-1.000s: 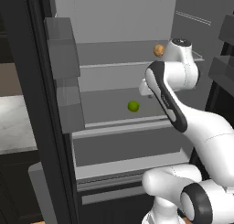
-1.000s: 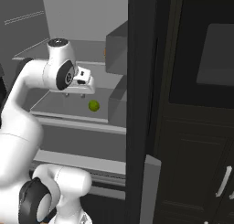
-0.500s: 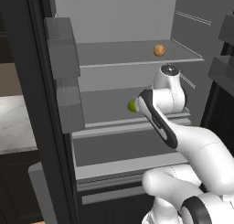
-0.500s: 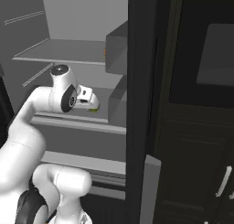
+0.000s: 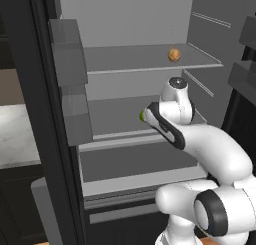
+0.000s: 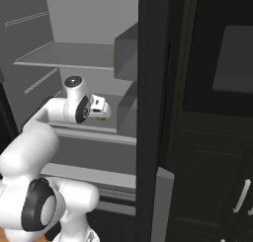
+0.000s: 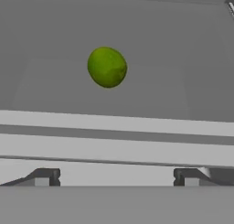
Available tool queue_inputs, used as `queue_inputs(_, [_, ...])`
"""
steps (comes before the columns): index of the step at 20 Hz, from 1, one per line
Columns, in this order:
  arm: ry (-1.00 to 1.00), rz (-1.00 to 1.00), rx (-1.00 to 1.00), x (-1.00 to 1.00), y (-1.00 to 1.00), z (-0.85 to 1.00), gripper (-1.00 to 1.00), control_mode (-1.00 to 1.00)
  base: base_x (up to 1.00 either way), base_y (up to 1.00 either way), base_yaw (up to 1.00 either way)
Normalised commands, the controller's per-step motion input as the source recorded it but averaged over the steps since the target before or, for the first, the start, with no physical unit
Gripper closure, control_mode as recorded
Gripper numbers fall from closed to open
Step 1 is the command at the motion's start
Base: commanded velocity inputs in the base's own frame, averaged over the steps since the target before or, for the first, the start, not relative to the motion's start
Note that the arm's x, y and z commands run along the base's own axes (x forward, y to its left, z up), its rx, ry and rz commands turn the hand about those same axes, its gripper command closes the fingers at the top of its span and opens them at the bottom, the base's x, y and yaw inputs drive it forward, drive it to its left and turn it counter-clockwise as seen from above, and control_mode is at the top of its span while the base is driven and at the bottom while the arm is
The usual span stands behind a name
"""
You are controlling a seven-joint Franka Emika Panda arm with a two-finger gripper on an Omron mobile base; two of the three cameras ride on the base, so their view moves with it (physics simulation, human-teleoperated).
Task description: Grab the lime and onion from the fridge, place them in the blender, close the lid, and turn on the blender to create a marinade.
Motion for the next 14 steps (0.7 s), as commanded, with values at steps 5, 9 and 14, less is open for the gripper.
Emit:
queue_inputs(5, [0.12, 0.00, 0.00, 0.48, 0.12, -0.21, -1.00, -1.00, 0.00, 0.00, 0.00])
queue_inputs(9, [0.09, 0.00, 0.00, 0.49, 0.12, -0.28, -1.00, -1.00, 0.00, 0.00, 0.00])
queue_inputs(14, [0.02, 0.00, 0.00, 0.36, 0.01, -0.27, -1.00, -1.00, 0.00, 0.00, 0.00])
